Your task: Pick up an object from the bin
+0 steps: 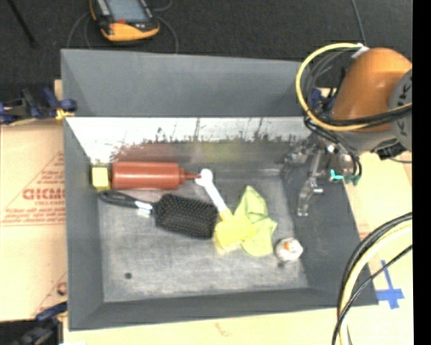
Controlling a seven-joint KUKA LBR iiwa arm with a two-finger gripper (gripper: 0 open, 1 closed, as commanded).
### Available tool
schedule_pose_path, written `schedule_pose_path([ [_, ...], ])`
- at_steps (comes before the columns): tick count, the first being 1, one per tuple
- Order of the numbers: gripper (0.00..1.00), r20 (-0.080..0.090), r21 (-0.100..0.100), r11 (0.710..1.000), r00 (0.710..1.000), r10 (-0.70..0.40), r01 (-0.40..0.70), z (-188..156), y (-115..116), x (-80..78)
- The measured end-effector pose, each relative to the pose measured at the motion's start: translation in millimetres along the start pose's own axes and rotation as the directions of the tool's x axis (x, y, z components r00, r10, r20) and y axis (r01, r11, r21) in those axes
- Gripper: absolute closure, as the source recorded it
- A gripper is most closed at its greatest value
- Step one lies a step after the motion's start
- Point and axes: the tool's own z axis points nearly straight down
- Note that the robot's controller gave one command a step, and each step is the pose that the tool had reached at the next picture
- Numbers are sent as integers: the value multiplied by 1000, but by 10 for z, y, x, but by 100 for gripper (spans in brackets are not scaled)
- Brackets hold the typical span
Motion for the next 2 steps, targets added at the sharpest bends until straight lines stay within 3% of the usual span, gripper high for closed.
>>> schedule_pose_path([
  [2, 0, 8, 2, 1000, 1000, -3, 3, -52, 6, -19],
])
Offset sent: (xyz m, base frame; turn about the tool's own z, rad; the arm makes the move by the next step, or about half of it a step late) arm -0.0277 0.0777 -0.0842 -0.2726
